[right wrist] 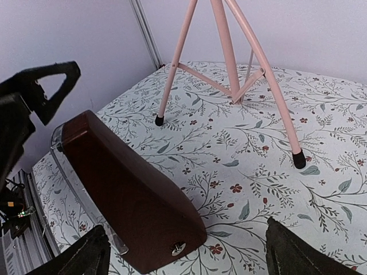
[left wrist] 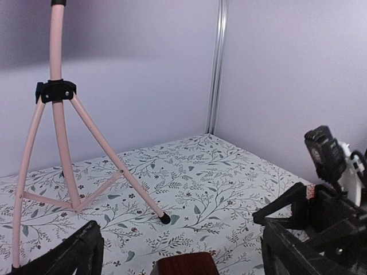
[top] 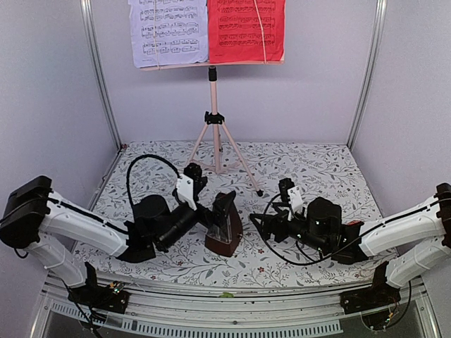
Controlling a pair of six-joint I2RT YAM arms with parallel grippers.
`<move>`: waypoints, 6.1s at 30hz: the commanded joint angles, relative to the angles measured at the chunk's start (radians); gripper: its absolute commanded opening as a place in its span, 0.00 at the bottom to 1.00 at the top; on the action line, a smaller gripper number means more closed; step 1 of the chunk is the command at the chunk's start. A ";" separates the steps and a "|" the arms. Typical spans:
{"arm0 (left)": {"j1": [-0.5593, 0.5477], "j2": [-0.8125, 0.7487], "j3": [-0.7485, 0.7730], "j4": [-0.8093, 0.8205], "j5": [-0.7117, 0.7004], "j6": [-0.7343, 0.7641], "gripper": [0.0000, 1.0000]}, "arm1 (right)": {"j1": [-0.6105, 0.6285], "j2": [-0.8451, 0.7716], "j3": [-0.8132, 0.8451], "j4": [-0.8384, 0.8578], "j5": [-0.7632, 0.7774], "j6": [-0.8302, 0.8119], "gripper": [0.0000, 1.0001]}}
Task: Set up the instrument practice props
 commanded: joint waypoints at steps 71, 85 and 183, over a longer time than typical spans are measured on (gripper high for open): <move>0.116 -0.085 0.206 -1.103 0.465 -0.509 0.17 | -0.053 -0.042 0.093 -0.587 -0.396 0.444 0.28; 0.065 -0.010 0.230 -1.112 0.480 -0.548 0.11 | -0.103 0.190 0.254 -0.519 -0.454 0.335 0.28; 0.256 -0.214 0.310 -1.071 1.101 0.489 0.83 | -0.035 0.025 0.183 -0.289 -0.697 -0.462 0.37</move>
